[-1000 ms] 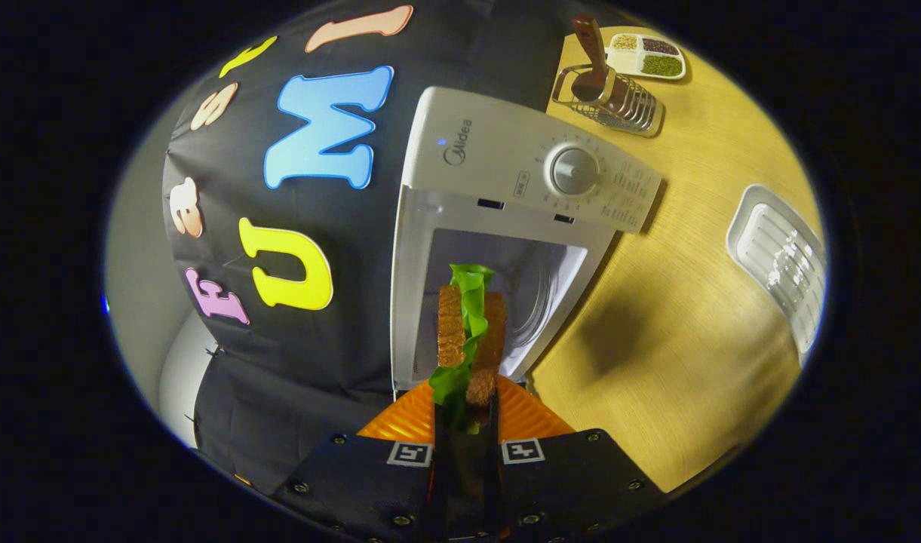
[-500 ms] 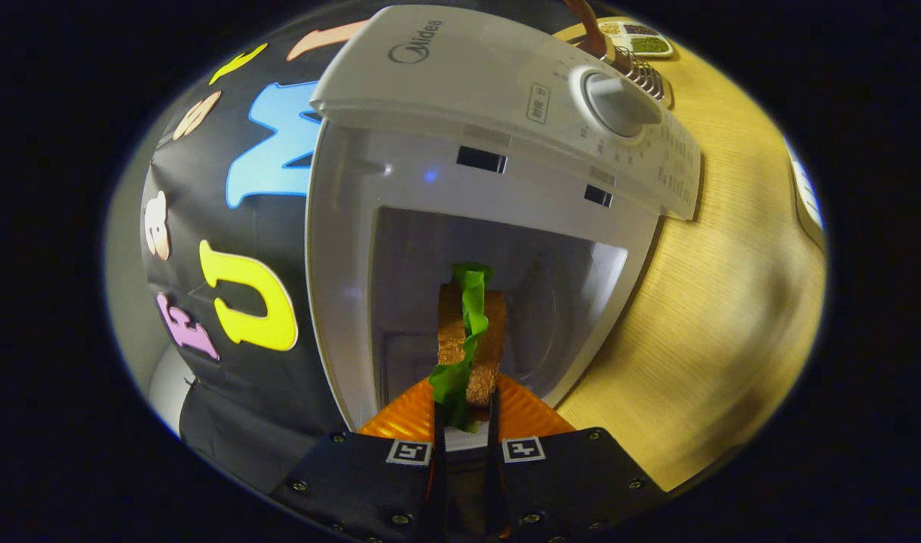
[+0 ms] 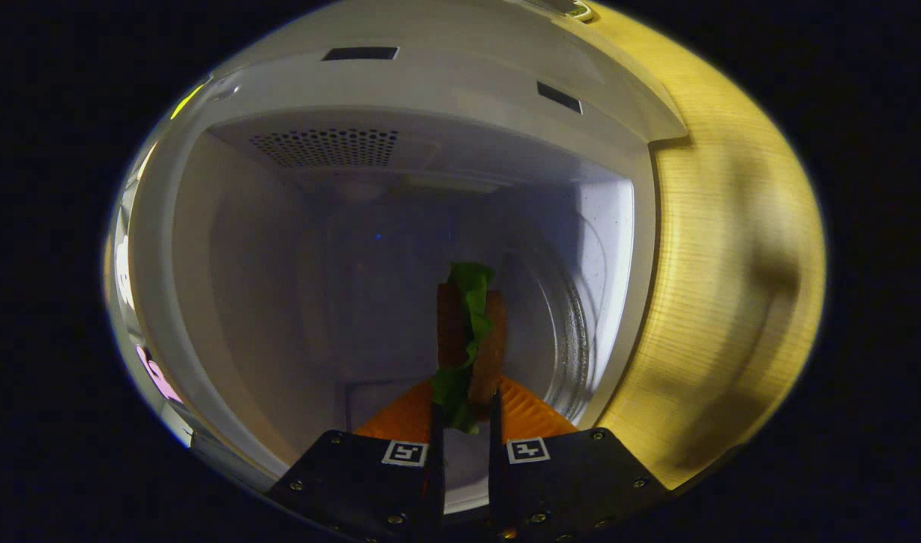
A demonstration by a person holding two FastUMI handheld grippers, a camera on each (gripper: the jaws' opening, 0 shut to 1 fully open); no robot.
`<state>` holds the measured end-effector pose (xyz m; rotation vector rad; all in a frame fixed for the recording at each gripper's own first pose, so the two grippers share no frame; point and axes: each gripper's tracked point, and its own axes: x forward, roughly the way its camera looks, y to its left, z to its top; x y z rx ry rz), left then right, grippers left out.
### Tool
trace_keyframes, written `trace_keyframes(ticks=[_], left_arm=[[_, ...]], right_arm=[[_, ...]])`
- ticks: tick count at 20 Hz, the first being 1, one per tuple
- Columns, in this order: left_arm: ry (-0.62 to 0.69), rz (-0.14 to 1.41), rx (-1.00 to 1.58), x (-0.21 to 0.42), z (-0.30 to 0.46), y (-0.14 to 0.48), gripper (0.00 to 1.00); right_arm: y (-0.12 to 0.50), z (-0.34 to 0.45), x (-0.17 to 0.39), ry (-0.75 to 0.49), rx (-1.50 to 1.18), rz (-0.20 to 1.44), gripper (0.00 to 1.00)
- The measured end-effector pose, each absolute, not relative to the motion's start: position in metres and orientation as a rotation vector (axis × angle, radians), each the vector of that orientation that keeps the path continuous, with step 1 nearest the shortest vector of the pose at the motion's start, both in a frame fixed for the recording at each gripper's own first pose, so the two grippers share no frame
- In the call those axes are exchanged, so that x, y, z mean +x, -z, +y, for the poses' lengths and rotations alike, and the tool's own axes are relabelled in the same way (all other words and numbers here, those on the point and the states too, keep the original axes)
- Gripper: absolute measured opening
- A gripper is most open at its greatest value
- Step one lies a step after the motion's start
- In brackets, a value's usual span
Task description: Open the microwave oven with the left hand, put the food in, and close the microwave oven.
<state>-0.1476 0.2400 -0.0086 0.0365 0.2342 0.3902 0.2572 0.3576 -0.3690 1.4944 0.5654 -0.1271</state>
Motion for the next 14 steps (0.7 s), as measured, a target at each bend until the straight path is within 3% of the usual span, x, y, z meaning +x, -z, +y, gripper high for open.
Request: trace_keyframes(ticks=[4, 6, 7, 8, 9, 14], left_arm=[[-0.398, 0.220, 0.032, -0.153, 0.243, 0.003, 0.97], [-0.388, 0.203, 0.027, -0.150, 0.243, -0.002, 0.97], [-0.381, 0.197, 0.025, -0.148, 0.242, -0.003, 0.97], [-0.372, 0.192, 0.021, -0.144, 0.240, -0.002, 0.97], [-0.362, 0.186, 0.016, -0.141, 0.238, -0.002, 0.97], [-0.299, 0.171, 0.013, -0.126, 0.218, 0.006, 0.97]], right_arm=[[0.375, 0.366, 0.245, 0.130, 1.433, 0.650, 0.35], [0.373, 0.365, 0.236, 0.100, 1.389, 0.689, 0.53], [0.369, 0.366, 0.238, 0.088, 1.373, 0.689, 0.74], [0.366, 0.359, 0.230, 0.082, 1.333, 0.700, 0.74], [0.362, 0.354, 0.223, 0.061, 1.286, 0.699, 0.97], [0.316, 0.305, 0.177, -0.106, 0.958, 0.628, 0.97]])
